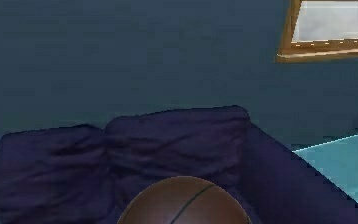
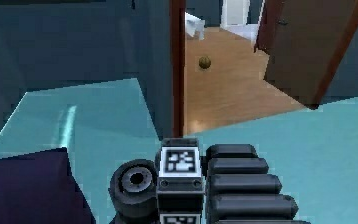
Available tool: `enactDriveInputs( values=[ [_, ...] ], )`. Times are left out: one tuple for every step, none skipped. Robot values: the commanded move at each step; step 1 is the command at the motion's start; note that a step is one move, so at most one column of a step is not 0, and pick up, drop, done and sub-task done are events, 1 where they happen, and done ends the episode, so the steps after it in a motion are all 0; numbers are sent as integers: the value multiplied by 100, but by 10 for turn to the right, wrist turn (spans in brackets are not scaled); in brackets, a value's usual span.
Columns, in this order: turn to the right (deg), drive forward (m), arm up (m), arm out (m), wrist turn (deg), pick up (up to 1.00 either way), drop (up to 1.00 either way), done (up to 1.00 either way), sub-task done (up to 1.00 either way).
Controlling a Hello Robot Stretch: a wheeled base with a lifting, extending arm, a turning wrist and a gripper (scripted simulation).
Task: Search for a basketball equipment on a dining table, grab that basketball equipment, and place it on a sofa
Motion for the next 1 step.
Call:
enactDriveInputs(
  values=[
    [-420, 0, 0, 0, 0, 0, 0, 0, 0]
  ],
)
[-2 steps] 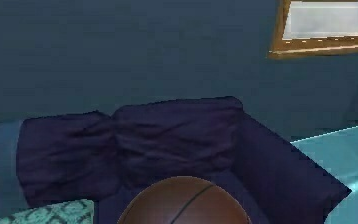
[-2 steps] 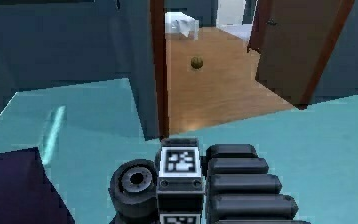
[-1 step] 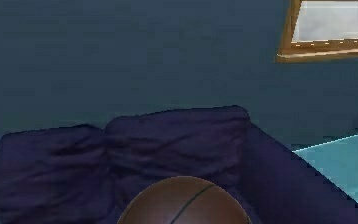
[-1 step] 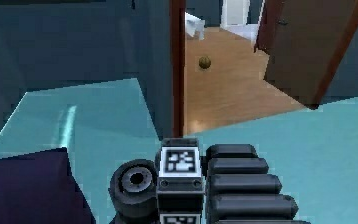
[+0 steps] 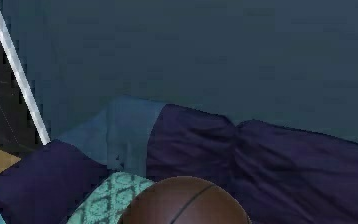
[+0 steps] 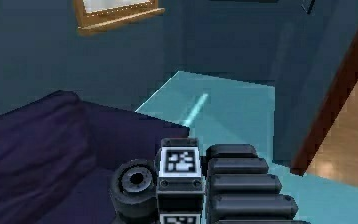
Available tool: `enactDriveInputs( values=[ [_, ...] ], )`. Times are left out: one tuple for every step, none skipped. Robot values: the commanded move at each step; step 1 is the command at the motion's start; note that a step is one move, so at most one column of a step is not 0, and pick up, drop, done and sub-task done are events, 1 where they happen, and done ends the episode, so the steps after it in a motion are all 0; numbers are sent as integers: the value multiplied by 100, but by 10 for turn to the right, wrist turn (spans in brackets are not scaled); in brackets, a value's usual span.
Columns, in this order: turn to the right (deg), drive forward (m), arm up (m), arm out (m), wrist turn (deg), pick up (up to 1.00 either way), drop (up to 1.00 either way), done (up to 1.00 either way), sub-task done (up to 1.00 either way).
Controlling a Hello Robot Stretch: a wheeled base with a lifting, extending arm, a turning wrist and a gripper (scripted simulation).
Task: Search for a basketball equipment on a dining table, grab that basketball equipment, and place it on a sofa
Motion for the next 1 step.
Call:
enactDriveInputs(
  values=[
    [-30, 0, 0, 0, 0, 0, 0, 0, 0]
  ],
)
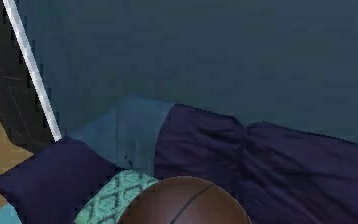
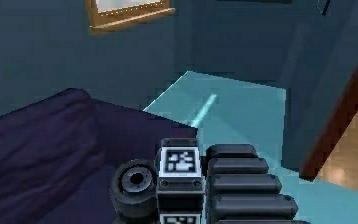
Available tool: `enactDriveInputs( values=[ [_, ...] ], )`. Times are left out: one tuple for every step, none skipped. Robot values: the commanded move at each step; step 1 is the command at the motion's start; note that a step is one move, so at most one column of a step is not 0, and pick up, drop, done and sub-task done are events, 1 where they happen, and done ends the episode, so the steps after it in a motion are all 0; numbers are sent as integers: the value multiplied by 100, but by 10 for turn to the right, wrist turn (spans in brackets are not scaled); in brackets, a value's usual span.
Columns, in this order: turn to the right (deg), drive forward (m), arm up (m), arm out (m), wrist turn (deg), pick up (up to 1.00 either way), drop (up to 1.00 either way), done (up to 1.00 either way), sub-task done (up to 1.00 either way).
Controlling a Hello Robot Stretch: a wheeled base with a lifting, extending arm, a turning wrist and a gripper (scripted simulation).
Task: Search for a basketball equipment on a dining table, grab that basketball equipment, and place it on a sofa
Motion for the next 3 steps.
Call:
enactDriveInputs(
  values=[
    [450, 0, 0, 0, 0, 0, 0, 0, 0],
    [120, 0, 0, 0, 0, 0, 0, 0, 0],
    [-450, 0, 0, 0, 0, 0, 0, 0, 0]
  ],
)
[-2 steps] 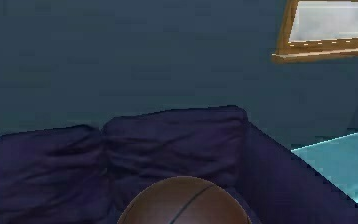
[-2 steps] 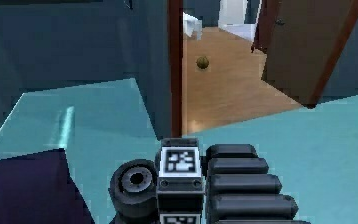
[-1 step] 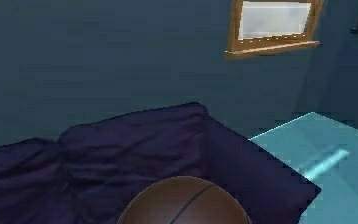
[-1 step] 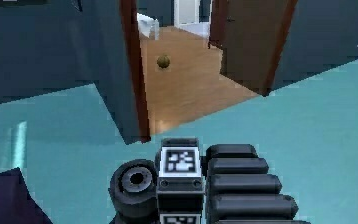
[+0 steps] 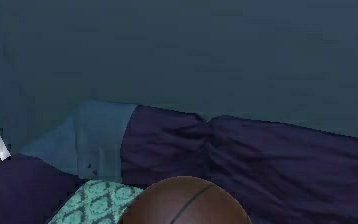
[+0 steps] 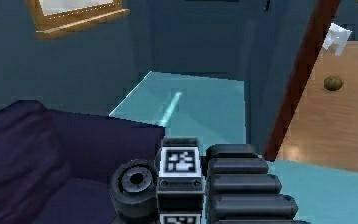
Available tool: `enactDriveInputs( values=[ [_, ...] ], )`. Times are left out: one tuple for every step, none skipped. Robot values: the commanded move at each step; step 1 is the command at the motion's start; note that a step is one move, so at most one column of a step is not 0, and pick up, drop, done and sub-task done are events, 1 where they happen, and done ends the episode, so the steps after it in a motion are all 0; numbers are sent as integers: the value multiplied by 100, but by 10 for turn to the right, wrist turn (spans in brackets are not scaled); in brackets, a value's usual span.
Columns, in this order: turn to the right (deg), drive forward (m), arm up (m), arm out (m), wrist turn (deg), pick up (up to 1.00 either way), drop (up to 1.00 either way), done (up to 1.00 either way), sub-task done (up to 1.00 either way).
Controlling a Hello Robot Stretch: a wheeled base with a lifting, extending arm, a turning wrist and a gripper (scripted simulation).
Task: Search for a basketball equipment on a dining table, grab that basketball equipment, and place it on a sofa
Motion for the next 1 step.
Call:
enactDriveInputs(
  values=[
    [-60, 0, 0, 0, 0, 0, 0, 0, 0]
  ],
)
